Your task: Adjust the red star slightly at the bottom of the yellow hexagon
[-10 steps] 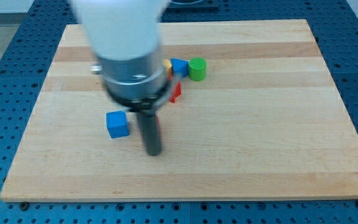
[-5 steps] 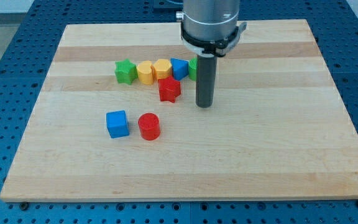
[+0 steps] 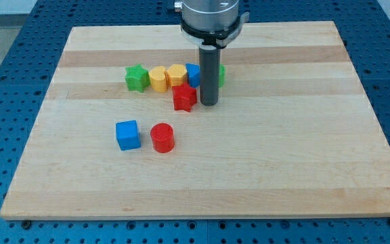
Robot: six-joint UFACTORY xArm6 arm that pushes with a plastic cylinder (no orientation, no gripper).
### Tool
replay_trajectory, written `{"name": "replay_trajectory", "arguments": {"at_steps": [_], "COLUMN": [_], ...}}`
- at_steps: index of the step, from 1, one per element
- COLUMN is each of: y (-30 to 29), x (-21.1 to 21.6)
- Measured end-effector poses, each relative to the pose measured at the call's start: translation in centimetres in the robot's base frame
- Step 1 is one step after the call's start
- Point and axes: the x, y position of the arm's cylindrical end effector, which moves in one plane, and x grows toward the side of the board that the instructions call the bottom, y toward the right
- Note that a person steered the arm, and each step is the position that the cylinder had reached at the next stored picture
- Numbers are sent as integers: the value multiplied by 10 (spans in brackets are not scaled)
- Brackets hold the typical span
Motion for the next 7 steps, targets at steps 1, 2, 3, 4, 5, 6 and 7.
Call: {"name": "replay_trajectory", "arguments": {"at_steps": [1,2,3,4,5,6,7], "y": [-6,-11,-11,-16,-16,-16,-19], "x": [0,0,0,0,0,2,2]}}
